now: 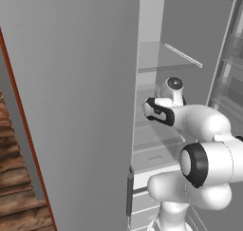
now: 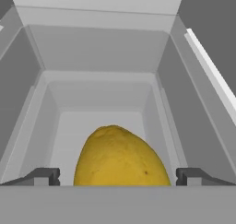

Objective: Retrieve a lemon from the fridge and place it on the cutting board with the fish.

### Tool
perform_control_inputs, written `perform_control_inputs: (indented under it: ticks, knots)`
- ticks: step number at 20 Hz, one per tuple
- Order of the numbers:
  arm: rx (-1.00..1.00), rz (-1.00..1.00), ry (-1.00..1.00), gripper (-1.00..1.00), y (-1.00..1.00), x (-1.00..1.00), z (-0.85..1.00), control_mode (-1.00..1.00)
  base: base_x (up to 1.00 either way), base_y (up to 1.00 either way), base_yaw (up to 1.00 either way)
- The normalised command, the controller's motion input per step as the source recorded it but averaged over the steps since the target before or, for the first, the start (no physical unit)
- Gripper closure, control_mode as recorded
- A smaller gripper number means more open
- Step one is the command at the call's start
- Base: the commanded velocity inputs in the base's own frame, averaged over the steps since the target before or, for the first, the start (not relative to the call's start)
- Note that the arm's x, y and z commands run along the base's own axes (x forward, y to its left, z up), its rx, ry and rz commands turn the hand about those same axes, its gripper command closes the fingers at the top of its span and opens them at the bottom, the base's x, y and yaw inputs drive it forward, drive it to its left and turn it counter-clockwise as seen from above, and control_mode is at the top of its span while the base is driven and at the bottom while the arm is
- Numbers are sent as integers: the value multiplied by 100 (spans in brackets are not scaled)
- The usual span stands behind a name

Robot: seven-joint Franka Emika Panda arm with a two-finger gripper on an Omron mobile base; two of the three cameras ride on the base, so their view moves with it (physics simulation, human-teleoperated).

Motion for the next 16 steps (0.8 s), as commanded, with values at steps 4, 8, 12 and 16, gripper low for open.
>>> perform_control_inputs:
  ticks: [4,8,12,16]
  knots:
    - [0,0,0,-100,0,0,0,-100,0,0,0]
    - [0,0,3,-100,-2,0,-4,-100,0,0,0]
    - [0,0,3,100,0,0,-5,-100,0,0,0]
    - [0,0,0,100,0,0,-2,-100,0,0,0]
